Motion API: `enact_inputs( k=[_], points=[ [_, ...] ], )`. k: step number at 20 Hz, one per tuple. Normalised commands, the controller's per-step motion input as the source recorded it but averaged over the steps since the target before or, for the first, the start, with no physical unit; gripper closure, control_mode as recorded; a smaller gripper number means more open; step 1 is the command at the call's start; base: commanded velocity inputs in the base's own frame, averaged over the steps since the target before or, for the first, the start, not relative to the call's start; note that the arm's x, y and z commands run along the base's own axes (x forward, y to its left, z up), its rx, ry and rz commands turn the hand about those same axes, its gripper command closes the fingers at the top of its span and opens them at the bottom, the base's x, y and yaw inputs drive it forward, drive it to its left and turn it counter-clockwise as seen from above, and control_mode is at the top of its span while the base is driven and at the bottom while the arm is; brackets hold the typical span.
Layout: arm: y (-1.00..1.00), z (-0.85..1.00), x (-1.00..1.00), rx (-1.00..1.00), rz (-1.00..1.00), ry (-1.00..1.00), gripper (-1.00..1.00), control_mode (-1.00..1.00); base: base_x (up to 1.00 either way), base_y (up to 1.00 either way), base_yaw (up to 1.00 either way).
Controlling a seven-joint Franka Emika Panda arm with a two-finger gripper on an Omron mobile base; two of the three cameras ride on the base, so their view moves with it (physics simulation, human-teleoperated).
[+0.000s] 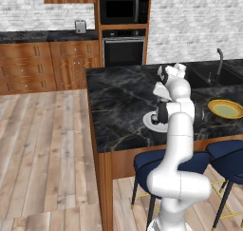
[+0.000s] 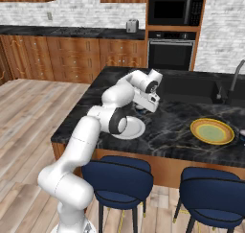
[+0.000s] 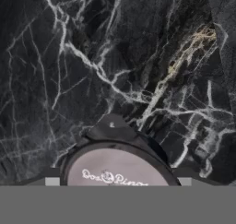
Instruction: Place two yogurt containers on each plate.
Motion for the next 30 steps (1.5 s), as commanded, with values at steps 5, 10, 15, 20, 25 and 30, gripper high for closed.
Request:
enact_inputs(
  k=[5, 10, 15, 20, 25, 30],
  points=[
    [0.0, 0.25, -0.88, 0.0, 0.01, -0.05, 1.0, -1.0, 0.0, 0.0, 0.0],
    [0.17, -0.04, -0.83, 0.0, 0.0, -0.01, 1.0, -1.0, 0.0, 0.0, 0.0],
    [0.31, -0.24, -0.35, 0.0, 0.0, 0.0, 1.0, -1.0, 0.0, 0.0, 0.0],
    [0.06, -0.4, 0.0, 0.0, 0.0, 0.06, 1.0, -1.0, 0.0, 0.0, 0.0],
    [0.0, -0.41, 0.06, 0.0, 0.0, 0.1, 1.0, -1.0, 0.0, 0.0, 0.0],
    [0.0, -0.11, 0.33, 0.0, 0.0, 0.01, 1.0, -1.0, 0.0, 0.0, 0.0]
  ],
)
